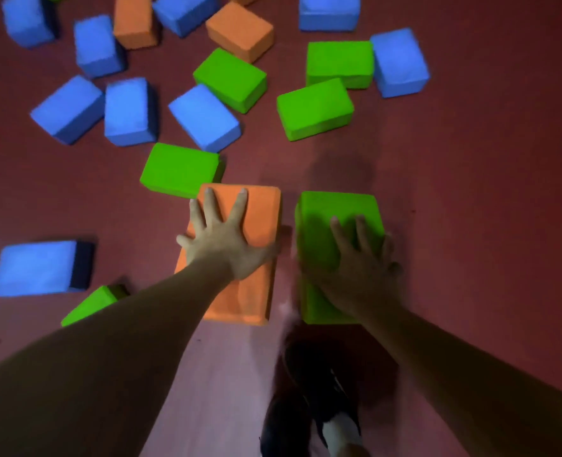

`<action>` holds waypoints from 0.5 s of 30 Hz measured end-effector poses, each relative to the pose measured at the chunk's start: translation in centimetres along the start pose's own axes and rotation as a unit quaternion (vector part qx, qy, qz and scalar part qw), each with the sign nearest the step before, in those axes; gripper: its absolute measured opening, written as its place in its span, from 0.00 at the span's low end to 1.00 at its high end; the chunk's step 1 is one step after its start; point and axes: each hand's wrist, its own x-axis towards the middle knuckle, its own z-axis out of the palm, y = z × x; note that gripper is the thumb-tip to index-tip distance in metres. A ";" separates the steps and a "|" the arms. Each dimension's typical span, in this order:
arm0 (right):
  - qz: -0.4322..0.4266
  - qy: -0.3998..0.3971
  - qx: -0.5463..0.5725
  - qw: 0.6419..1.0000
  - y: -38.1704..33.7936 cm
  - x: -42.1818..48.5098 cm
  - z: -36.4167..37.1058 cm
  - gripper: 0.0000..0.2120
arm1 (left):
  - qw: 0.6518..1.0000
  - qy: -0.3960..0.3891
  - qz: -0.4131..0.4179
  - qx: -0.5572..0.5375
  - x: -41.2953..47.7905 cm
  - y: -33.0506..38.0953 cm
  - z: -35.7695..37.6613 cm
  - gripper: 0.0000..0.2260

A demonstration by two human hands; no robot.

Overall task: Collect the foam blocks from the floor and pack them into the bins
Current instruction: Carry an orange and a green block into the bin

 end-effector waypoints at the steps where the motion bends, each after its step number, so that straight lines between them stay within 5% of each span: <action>1: 0.020 0.006 0.010 1.000 1.5 -1.3 -1.8 0.49 | 1.000 0.001 0.026 0.008 -0.9 2.4 -1.1 0.52; 9: 0.176 0.122 0.074 0.974 16.9 -11.9 -11.0 0.50 | 0.966 0.016 0.240 0.093 -10.3 24.1 -4.1 0.53; 15: 0.288 0.178 0.157 0.928 34.4 -23.3 -13.6 0.50 | 0.924 -0.005 0.366 0.110 -23.8 41.9 2.1 0.53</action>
